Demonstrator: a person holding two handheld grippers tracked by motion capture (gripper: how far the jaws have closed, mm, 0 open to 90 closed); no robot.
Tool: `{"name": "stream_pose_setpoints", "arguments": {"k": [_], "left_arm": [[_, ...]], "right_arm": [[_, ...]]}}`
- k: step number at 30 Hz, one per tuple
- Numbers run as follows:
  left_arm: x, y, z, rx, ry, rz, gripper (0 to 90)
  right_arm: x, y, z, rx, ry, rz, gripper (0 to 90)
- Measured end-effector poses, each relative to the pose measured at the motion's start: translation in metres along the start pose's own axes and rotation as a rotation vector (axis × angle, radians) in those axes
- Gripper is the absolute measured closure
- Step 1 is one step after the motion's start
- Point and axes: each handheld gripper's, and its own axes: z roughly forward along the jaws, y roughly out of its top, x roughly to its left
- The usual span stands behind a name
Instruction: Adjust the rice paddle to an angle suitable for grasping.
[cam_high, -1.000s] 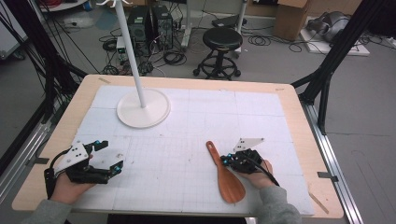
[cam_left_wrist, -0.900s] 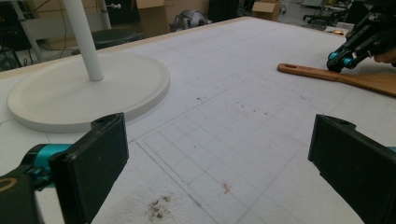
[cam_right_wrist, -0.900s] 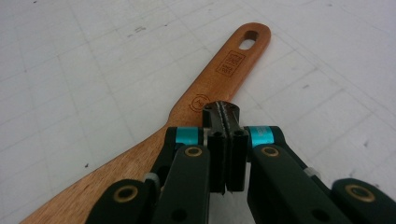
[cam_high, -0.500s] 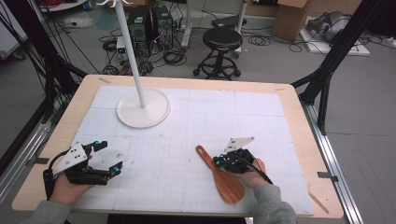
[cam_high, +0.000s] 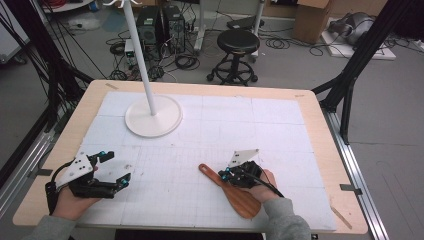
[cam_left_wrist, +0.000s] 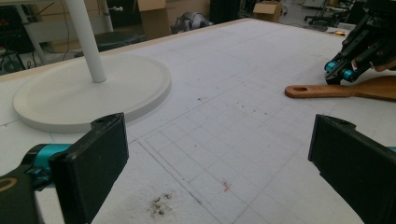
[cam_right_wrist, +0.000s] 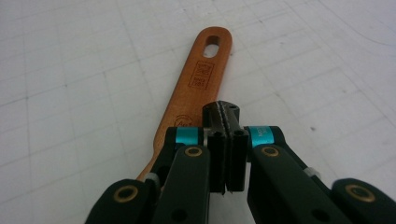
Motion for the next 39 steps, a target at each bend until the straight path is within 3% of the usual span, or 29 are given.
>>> {"name": "stream_pose_setpoints", "arguments": {"k": [11, 21, 23, 29, 33, 35, 36, 39], "left_arm": [[0.000, 0.000, 0.001, 0.006, -0.002, 0.001, 5.5], [0.000, 0.000, 0.002, 0.007, -0.004, 0.002, 5.6], [0.000, 0.000, 0.002, 0.007, -0.004, 0.001, 5.6], [-0.001, 0.000, 0.003, 0.011, -0.012, 0.001, 5.6], [0.000, -0.001, 0.003, 0.013, -0.009, 0.003, 5.5], [0.000, -0.001, 0.003, 0.014, -0.011, 0.000, 5.6], [0.000, -0.001, 0.003, 0.013, -0.011, -0.003, 5.6], [0.000, -0.001, 0.004, 0.016, -0.011, -0.001, 5.6]], "right_arm": [[0.006, 0.006, 0.005, 0.003, 0.003, -0.032, 89.4], [0.014, 0.012, 0.012, 0.004, 0.051, -0.073, 89.6], [0.016, 0.014, 0.014, 0.005, 0.079, -0.077, 89.6], [0.018, 0.015, 0.015, 0.005, 0.072, -0.086, 89.3], [0.017, 0.017, 0.007, -0.042, 0.043, -0.070, 87.9], [0.017, 0.017, -0.001, -0.082, 0.031, -0.032, 76.4], [0.017, 0.017, -0.001, -0.082, 0.031, -0.032, 76.4], [0.019, 0.016, -0.006, -0.087, 0.044, -0.004, 58.7]]}}
